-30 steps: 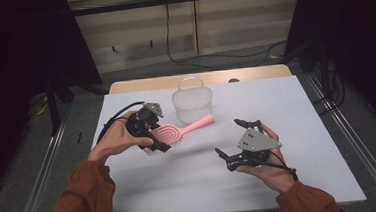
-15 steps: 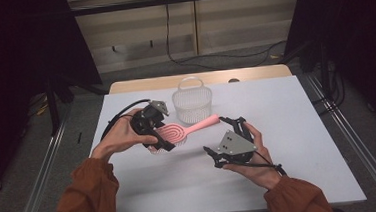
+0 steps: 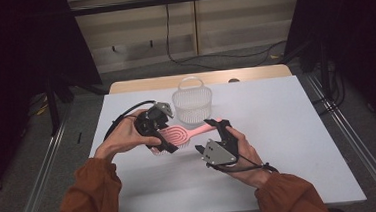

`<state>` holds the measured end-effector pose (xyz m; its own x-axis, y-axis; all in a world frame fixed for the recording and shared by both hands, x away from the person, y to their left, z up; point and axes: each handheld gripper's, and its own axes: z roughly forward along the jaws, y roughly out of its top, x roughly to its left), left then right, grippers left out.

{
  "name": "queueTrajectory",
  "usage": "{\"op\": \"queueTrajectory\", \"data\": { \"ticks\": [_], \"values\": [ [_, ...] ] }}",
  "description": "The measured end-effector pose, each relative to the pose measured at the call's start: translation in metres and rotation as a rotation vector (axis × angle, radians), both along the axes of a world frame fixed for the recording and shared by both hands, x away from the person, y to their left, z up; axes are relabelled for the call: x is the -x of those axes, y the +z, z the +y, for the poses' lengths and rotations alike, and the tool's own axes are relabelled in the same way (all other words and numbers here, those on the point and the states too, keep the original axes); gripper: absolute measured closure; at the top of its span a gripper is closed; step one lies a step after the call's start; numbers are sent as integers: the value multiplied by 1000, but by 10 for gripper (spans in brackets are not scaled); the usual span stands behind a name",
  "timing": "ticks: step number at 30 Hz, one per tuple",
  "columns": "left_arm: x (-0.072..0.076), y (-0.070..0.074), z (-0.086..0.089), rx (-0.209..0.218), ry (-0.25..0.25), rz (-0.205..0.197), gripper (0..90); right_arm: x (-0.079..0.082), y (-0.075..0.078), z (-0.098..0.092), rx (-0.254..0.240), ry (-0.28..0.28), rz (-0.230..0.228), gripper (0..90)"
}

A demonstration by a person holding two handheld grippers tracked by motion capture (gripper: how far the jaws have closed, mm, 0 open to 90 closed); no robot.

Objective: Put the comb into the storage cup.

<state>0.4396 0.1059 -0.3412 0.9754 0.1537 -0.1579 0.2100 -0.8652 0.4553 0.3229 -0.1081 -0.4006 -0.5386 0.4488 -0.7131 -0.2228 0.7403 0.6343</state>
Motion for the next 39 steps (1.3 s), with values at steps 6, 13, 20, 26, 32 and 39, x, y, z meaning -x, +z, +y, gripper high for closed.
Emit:
{"op": "queueTrajectory", "data": {
  "ticks": [6,13,20,26,32,39],
  "values": [
    [1,0,-3,-2,-11,-10,197,-2,-4,8,97,-10,-55,241],
    [1,-1,-7,-8,-24,-3,197,-4,-8,16,208,-34,-107,325],
    [1,-3,-11,-14,-21,-5,197,-6,-16,24,327,-23,-167,460],
    [1,-2,-13,-14,-27,-6,197,-7,-22,28,389,-39,-183,588],
    [1,-1,-14,-7,-19,-3,197,-8,-23,29,416,-44,-206,657],
    [-1,-5,-17,-13,-22,4,197,-6,-27,32,450,-53,-252,725]
  ]
}}
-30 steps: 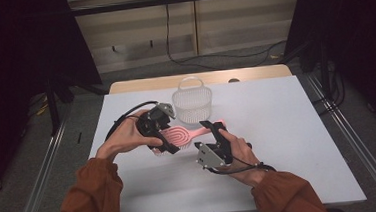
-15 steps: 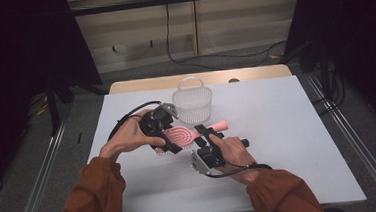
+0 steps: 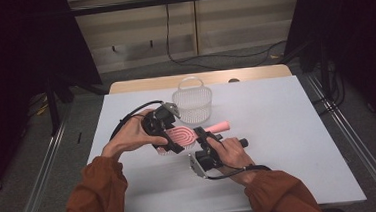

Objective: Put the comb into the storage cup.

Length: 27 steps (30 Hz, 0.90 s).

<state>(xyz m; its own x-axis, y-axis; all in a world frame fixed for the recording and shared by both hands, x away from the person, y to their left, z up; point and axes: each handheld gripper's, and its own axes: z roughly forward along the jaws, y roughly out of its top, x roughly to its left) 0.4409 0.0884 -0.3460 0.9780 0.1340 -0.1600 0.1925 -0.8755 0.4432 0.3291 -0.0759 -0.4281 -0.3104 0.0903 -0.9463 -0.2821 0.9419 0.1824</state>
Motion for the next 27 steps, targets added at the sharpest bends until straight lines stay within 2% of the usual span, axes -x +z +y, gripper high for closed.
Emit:
{"op": "queueTrajectory", "data": {
  "ticks": [6,10,15,18,22,27],
  "values": [
    [0,0,-1,15,7,10,196,-1,-3,1,4,-6,-10,791],
    [-1,-1,-1,13,2,13,196,-1,-3,1,20,7,-2,803],
    [-1,-2,-3,13,12,17,195,-1,-4,0,6,-19,5,808],
    [0,-2,-4,9,14,8,195,-1,-4,0,10,-15,0,809],
    [-1,-1,-4,25,19,3,193,-1,-4,0,6,-32,-2,810],
    [-2,3,-3,73,40,-3,187,-3,-2,-2,-20,-41,4,813]
  ]
}}
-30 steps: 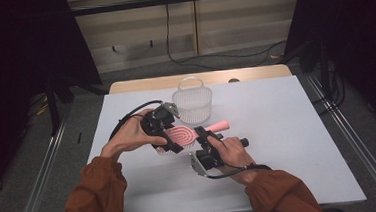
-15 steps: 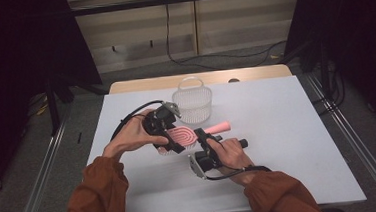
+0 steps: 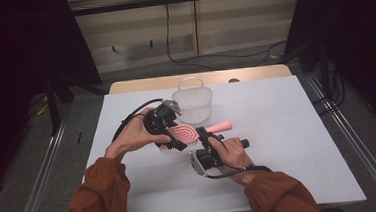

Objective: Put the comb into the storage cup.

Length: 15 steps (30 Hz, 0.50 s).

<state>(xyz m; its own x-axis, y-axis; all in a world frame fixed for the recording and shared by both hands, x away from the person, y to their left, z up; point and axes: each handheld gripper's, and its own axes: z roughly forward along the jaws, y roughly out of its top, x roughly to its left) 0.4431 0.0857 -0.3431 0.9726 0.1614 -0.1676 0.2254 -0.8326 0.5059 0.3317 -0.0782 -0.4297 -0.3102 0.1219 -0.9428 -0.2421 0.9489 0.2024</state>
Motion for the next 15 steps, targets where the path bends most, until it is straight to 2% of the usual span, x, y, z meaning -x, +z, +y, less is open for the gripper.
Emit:
{"op": "queueTrajectory", "data": {
  "ticks": [3,4,5,8,10,12,13,15],
  "values": [
    [-1,1,0,27,36,-32,153,-1,1,-2,-11,-9,7,815],
    [-1,1,0,27,36,-32,132,-1,1,-2,-11,-9,7,815],
    [-2,2,1,54,49,-32,113,-2,0,-3,-8,-5,10,815],
    [-2,3,2,59,49,-42,92,-2,0,-4,-5,-3,11,815],
    [-4,6,6,113,66,-47,61,-2,0,-4,-10,-17,16,816],
    [-3,7,8,128,63,-50,51,-2,0,-4,-10,-17,15,815],
    [-2,9,10,147,31,-62,46,-3,0,-4,-15,-11,17,815],
    [0,10,11,148,16,-71,45,-3,1,-5,-12,-17,16,815]
  ]
}}
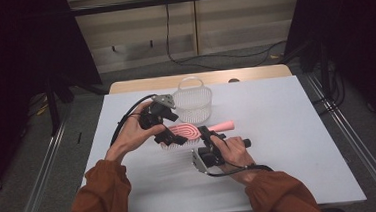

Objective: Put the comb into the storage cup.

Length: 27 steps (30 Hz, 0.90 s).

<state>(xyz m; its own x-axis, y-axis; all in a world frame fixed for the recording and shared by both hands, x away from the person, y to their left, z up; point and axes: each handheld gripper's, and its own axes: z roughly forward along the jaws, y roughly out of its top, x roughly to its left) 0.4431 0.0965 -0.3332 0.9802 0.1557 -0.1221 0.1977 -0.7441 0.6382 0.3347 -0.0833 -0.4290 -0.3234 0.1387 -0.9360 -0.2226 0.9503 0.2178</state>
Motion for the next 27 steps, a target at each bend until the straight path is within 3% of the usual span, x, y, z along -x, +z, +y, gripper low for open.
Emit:
{"op": "queueTrajectory", "data": {
  "ticks": [5,6,7,11,12,27],
  "values": [
    [5,2,-1,-15,-15,-28,46,-1,1,-2,-7,-8,10,816],
    [8,3,0,-15,-13,-73,48,-1,1,-3,-7,-5,10,815],
    [9,4,1,2,-6,-92,47,-1,1,-3,-3,-6,15,815],
    [11,6,5,17,-3,-119,50,-1,2,-5,-5,-10,9,815],
    [12,7,6,4,12,-145,50,-1,2,-6,-9,-15,13,815],
    [17,2,8,-23,0,-140,50,-2,3,-9,-29,-21,23,815]
  ]
}}
